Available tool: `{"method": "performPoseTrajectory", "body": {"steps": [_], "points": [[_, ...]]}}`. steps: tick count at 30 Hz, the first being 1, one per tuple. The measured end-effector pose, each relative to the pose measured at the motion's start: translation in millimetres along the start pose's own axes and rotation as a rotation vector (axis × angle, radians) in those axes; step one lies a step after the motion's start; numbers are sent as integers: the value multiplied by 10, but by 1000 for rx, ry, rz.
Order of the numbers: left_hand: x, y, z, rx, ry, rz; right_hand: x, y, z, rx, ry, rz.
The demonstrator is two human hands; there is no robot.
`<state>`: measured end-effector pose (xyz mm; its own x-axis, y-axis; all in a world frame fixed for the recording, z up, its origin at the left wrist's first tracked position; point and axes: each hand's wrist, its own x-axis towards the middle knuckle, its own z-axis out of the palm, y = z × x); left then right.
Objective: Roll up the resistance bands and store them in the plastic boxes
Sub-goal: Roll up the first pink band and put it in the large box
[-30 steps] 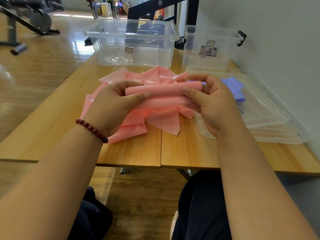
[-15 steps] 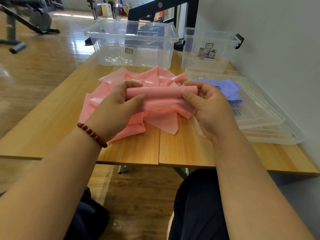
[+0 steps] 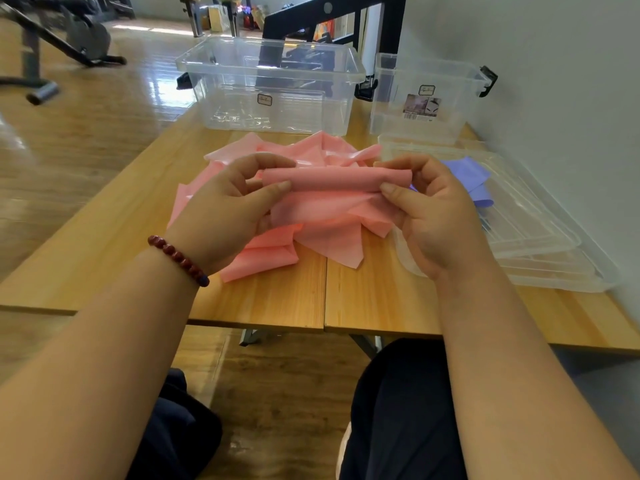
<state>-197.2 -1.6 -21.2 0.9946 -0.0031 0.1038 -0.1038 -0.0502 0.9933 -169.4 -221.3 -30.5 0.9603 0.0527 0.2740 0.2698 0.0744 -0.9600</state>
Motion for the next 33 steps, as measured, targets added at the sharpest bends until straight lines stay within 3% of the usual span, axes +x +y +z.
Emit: {"method": "performPoseTrajectory", "body": {"steps": [8,13,17,24,27,33], "points": [[-27,42,31,-149,-6,-3,-35,-18,32,-74,6,-116],[-22,28,62,-189,20,24,-33,-34,-22,-74,-65,-14],[-9,17,36,-123,-2,52,-47,-31,-33,-33,-66,85],[-15,40,7,-102,-21,38,-34,0,-22,-84,-8,-59],[-26,49,6,62,26,48,-36,-9,-20,-99,-9,-105],[-41,43,48,72,61,91,-61,-15,-37,-176,-66,-82]]}}
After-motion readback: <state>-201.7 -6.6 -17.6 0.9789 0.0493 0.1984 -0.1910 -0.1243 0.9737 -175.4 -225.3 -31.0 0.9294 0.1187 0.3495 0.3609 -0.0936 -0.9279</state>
